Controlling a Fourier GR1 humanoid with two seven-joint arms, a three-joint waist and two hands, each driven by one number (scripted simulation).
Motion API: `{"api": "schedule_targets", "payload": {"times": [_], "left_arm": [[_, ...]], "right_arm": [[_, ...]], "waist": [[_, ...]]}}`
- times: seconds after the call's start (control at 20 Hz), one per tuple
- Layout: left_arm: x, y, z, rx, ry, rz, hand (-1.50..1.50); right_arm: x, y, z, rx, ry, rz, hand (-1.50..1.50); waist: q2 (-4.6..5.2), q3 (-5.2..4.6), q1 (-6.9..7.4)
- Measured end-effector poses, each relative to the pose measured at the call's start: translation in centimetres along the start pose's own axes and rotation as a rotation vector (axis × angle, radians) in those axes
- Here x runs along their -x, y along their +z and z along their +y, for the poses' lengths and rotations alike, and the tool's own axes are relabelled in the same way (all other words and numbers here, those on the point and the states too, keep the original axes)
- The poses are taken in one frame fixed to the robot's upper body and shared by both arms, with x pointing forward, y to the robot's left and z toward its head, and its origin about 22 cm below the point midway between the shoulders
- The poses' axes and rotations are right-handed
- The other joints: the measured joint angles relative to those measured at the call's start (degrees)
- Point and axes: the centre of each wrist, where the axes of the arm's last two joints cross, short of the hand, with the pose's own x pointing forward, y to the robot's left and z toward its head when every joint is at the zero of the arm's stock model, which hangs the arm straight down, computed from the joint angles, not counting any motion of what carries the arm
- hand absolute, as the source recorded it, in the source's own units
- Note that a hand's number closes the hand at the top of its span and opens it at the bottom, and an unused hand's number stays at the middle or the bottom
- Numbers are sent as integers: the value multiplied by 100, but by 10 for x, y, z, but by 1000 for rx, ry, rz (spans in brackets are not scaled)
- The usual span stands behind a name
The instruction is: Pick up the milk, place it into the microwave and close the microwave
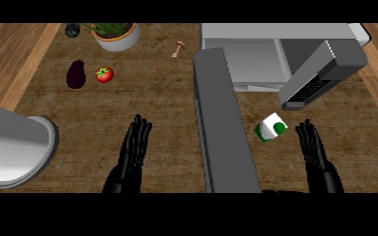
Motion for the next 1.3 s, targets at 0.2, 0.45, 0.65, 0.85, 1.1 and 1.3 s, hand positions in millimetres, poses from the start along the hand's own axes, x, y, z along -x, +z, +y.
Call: {"api": "schedule_targets", "payload": {"times": [0.2,0.45,0.65,0.85,1.1,1.3], "left_arm": [[2,10,3,5,9,4,-150],[4,13,23,8,16,13,-150],[4,14,39,1,25,16,-150],[3,28,56,-5,27,20,-150],[-1,28,67,-8,22,21,-150],[4,36,79,-1,20,26,-150]], "right_arm": [[18,-12,1,11,26,12,-150],[41,-26,0,37,59,13,-150],[65,-33,-8,51,105,13,-150],[80,-45,-8,77,129,7,-150],[94,-59,-11,103,134,10,150],[102,-60,-22,136,146,15,150]], "waist": [[0,-1,9],[3,0,18],[8,0,33],[8,1,48],[13,3,57],[9,-2,73]]}}
